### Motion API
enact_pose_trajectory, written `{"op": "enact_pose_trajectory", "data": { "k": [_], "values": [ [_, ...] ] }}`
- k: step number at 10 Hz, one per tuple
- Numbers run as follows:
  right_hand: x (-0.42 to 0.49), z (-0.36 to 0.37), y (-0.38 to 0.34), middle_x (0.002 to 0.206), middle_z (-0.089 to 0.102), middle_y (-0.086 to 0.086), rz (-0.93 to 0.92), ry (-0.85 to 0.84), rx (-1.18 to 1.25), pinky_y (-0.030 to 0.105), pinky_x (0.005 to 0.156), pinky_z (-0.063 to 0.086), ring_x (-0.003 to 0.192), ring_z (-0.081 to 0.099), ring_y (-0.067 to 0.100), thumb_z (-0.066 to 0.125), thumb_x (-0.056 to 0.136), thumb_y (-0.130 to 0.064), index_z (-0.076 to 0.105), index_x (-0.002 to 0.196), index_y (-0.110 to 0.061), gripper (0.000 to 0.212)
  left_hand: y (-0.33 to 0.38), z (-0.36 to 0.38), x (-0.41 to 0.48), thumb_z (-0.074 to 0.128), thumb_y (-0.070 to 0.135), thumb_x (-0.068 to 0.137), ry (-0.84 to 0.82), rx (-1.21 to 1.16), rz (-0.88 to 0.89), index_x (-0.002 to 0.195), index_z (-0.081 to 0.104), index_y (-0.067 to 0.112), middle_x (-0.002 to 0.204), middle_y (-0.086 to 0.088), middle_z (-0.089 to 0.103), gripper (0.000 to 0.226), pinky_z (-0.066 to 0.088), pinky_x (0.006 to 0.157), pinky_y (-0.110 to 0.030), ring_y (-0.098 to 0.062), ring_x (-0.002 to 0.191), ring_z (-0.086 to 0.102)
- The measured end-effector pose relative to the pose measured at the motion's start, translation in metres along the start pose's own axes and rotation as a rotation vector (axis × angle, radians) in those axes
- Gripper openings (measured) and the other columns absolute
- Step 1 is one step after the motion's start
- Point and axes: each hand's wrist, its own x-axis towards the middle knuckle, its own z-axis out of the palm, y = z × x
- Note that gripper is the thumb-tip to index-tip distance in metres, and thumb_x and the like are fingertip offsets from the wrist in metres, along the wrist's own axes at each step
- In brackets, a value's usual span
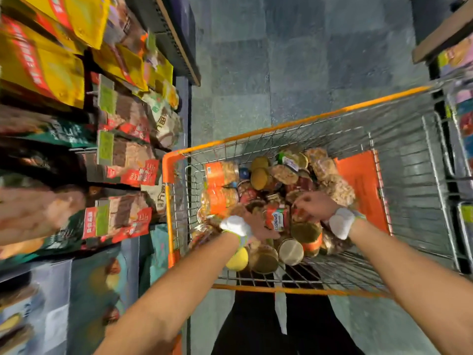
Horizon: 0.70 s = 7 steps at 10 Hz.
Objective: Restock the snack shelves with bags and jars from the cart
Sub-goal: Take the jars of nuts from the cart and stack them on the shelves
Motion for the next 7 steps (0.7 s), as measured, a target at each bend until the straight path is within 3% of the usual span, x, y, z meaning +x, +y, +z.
{"op": "enact_pose_trajectory", "data": {
  "k": [1,2,3,4,5,6,7],
  "values": [
    [0.007,-0.01,0.013,0.1,0.073,0.018,0.008,0.009,0.039,0.052,0.085,0.058,0.09,0.072,0.036,0.053,0.101,-0.025,0.07,0.105,-0.002,0.029,0.015,0.01,0.002,0.066,0.069,0.083,0.011,-0.019,-0.059,0.161,0.009,0.017,0.161,-0.022,0.023,0.11,0.024,0.118,-0.052,-0.044,0.146,0.027],
    [0.007,-0.017,0.022,0.095,0.072,0.008,0.018,0.034,0.111,0.036,0.065,0.062,0.077,0.074,0.023,0.051,0.102,-0.018,0.067,0.105,-0.011,0.018,0.018,0.036,0.01,0.085,0.057,0.068,0.167,-0.154,-0.134,0.158,0.021,0.016,0.161,-0.019,0.022,0.118,0.024,0.119,-0.056,-0.043,0.146,0.025],
    [0.01,-0.021,0.027,0.087,0.073,0.006,0.002,0.067,0.077,0.032,0.059,0.061,0.069,0.072,0.019,0.053,0.1,-0.017,0.07,0.101,-0.01,0.018,0.014,0.048,0.013,0.08,0.065,0.048,0.124,-0.269,-0.139,0.158,0.022,0.017,0.16,-0.019,0.024,0.133,0.023,0.12,-0.058,-0.043,0.146,0.026],
    [0.013,-0.033,0.026,0.073,0.068,0.005,0.01,0.054,0.071,0.024,0.047,0.05,0.053,0.064,0.011,0.055,0.101,-0.02,0.068,0.097,-0.003,0.022,0.008,0.049,0.012,0.06,0.083,0.046,0.158,-0.284,-0.112,0.155,0.031,0.019,0.16,-0.014,0.031,0.13,0.025,0.12,-0.053,-0.04,0.145,0.032],
    [0.018,-0.051,0.024,0.082,0.073,0.008,0.026,0.053,0.097,0.033,0.06,0.055,0.069,0.067,0.024,0.053,0.101,-0.021,0.069,0.103,-0.007,0.022,0.035,0.021,0.01,0.039,0.063,0.089,0.342,-0.266,-0.198,0.151,0.035,0.014,0.155,-0.018,0.032,0.08,0.03,0.116,-0.047,-0.041,0.141,0.034],
    [0.015,-0.063,0.02,0.088,0.072,0.015,0.016,0.086,0.115,0.03,0.053,0.052,0.067,0.064,0.027,0.05,0.101,-0.018,0.066,0.106,-0.002,0.023,0.044,-0.004,0.014,0.05,0.05,0.095,0.475,-0.227,-0.151,0.139,0.047,0.013,0.139,-0.017,0.046,0.058,0.049,0.097,-0.044,-0.04,0.119,0.054],
    [0.014,-0.071,0.016,0.088,0.071,0.015,-0.007,0.118,0.117,0.032,0.056,0.05,0.072,0.065,0.03,0.049,0.102,-0.016,0.062,0.112,-0.004,0.021,0.054,-0.032,0.012,0.058,0.025,0.096,0.558,-0.206,-0.208,0.132,0.052,0.008,0.135,-0.016,0.051,0.04,0.047,0.09,-0.038,-0.035,0.115,0.058]
  ]
}}
